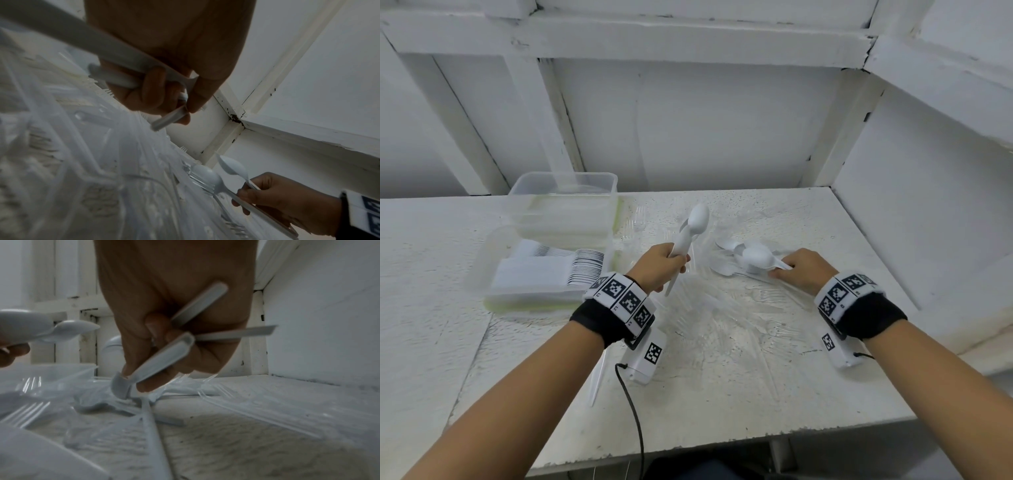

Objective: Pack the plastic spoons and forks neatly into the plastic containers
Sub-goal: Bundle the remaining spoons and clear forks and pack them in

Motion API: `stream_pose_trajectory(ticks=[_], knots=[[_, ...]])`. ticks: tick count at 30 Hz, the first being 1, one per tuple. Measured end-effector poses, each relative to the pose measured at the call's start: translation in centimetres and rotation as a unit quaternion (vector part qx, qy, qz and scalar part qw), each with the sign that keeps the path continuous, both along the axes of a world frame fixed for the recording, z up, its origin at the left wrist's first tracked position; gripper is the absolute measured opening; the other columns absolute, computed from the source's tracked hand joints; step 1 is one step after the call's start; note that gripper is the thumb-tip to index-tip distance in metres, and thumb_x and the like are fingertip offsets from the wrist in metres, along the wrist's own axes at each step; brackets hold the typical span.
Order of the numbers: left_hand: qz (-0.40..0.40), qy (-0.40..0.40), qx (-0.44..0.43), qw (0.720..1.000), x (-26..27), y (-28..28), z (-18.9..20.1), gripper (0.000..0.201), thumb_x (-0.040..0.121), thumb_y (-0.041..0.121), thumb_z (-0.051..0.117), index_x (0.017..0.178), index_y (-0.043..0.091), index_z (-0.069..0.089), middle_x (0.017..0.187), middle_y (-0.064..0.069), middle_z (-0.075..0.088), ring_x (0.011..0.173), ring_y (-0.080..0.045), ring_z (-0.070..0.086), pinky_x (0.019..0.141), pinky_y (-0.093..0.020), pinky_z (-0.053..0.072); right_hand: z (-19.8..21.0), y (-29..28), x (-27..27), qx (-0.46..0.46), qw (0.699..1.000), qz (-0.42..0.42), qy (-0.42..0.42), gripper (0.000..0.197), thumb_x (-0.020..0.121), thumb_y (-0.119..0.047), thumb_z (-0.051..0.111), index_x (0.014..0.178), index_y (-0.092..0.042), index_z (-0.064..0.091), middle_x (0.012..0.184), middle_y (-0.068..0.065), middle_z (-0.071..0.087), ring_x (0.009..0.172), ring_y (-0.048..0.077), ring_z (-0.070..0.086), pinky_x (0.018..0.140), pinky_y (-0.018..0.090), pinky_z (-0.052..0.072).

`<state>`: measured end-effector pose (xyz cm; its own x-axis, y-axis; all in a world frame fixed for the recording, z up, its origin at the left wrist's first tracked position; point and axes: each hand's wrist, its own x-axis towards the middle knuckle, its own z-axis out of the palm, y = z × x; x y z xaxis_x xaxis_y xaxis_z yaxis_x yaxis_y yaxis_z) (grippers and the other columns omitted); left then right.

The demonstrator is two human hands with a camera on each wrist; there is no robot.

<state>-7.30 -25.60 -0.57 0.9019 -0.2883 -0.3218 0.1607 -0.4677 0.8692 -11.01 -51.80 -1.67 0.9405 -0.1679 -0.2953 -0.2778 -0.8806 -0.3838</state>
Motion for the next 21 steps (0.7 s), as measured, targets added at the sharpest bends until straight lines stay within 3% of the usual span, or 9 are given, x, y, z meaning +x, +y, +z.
stream_pose_trajectory(ticks=[4,8,11,16,21], knots=[[0.001,0.001,-0.009,1.000,-0.4,0.0,0.0,0.017,0.091,0.009,0.042,0.100,0.006,0.057,0.074,0.001,0.051,0.054,-0.012,0.033,0.043,-0.020,0.024,0.7,0.0,-0.7,0.066,0.997,-0.024,-0.032,0.026,0.087,-0.030,0.064,0.066,-0.014,0.060,0.058,-0.003,0.051,0.054,0.009,0.045,0.051,0.021,0.029],[0.003,-0.003,-0.012,1.000,-0.7,0.1,0.0,0.018,0.091,0.009,0.042,0.099,0.007,0.057,0.074,0.001,0.051,0.053,-0.012,0.033,0.040,-0.019,0.025,1.1,0.2,-0.9,0.151,0.986,-0.055,-0.034,0.031,0.085,-0.030,0.067,0.062,-0.010,0.058,0.054,0.000,0.041,0.048,0.012,0.035,0.050,0.021,0.027],[0.000,-0.005,-0.011,1.000,-1.0,0.2,0.0,0.018,0.092,0.010,0.042,0.101,0.006,0.058,0.074,0.002,0.051,0.053,-0.011,0.033,0.040,-0.019,0.025,1.2,0.7,-0.9,0.196,0.977,-0.073,-0.031,0.025,0.084,-0.027,0.068,0.080,-0.003,0.066,0.053,0.000,0.039,0.046,0.012,0.034,0.046,0.021,0.030],[-0.002,-0.010,-0.012,1.000,-1.7,0.7,0.2,0.019,0.092,0.010,0.042,0.102,0.007,0.058,0.074,0.002,0.051,0.053,-0.011,0.033,0.040,-0.018,0.024,0.9,1.4,-0.7,0.172,0.980,-0.080,-0.067,0.026,0.083,-0.025,0.069,0.067,-0.008,0.058,0.055,0.000,0.041,0.051,0.014,0.037,0.049,0.022,0.029],[0.002,-0.017,-0.021,1.000,-2.4,1.4,0.6,0.020,0.092,0.010,0.043,0.103,0.007,0.059,0.075,0.002,0.052,0.054,-0.012,0.033,0.042,-0.019,0.024,1.2,2.2,-0.7,0.150,0.979,-0.088,-0.107,0.023,0.091,-0.022,0.056,0.074,-0.008,0.061,0.070,0.001,0.059,0.058,0.009,0.046,0.053,0.023,0.033]])
